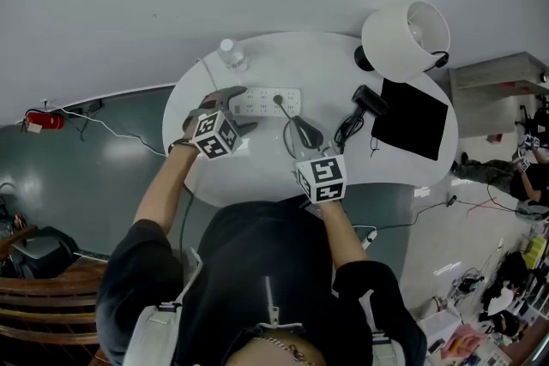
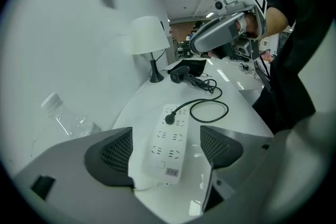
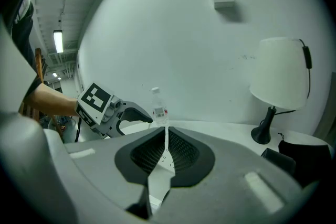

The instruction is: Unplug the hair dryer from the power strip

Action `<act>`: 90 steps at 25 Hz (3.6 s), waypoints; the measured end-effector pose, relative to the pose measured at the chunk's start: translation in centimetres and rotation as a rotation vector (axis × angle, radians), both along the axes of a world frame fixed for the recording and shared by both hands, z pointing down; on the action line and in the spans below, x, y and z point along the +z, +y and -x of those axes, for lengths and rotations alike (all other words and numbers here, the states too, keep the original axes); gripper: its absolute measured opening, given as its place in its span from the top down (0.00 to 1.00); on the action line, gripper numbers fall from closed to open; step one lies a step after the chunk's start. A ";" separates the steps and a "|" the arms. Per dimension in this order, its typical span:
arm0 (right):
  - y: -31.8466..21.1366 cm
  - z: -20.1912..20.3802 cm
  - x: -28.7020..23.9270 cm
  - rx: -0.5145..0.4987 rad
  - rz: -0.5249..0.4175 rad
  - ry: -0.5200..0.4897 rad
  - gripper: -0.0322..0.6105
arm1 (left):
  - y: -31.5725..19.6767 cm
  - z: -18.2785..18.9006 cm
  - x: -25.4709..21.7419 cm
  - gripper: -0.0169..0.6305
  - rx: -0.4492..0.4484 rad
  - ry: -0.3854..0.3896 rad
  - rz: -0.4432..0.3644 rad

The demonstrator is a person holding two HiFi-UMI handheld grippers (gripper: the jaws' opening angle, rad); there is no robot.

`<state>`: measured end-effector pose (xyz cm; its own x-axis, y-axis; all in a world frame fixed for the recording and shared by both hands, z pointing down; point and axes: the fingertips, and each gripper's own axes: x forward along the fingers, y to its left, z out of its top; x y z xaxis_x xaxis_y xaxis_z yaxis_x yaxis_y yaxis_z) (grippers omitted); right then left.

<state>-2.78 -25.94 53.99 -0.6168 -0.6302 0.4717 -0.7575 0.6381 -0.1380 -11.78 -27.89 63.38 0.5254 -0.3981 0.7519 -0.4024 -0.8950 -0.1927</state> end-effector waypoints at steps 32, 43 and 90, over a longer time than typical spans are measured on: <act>-2.3 0.1 3.4 -0.006 0.078 0.016 0.94 | -1.9 -2.2 9.5 0.35 0.228 -0.274 0.225; -2.5 -0.3 4.2 0.010 0.094 0.020 0.94 | -2.2 -2.8 11.2 0.35 0.255 -0.355 0.280; -4.7 4.8 15.6 -0.297 0.068 0.516 0.86 | -1.9 -2.7 12.1 0.36 0.261 -0.420 0.279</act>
<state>-7.60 -30.67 69.57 -0.4423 -0.4233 0.7907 -0.5278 0.8356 0.1521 -9.06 -29.80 75.51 0.2127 -0.0516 0.9758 -0.1011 -0.9944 -0.0305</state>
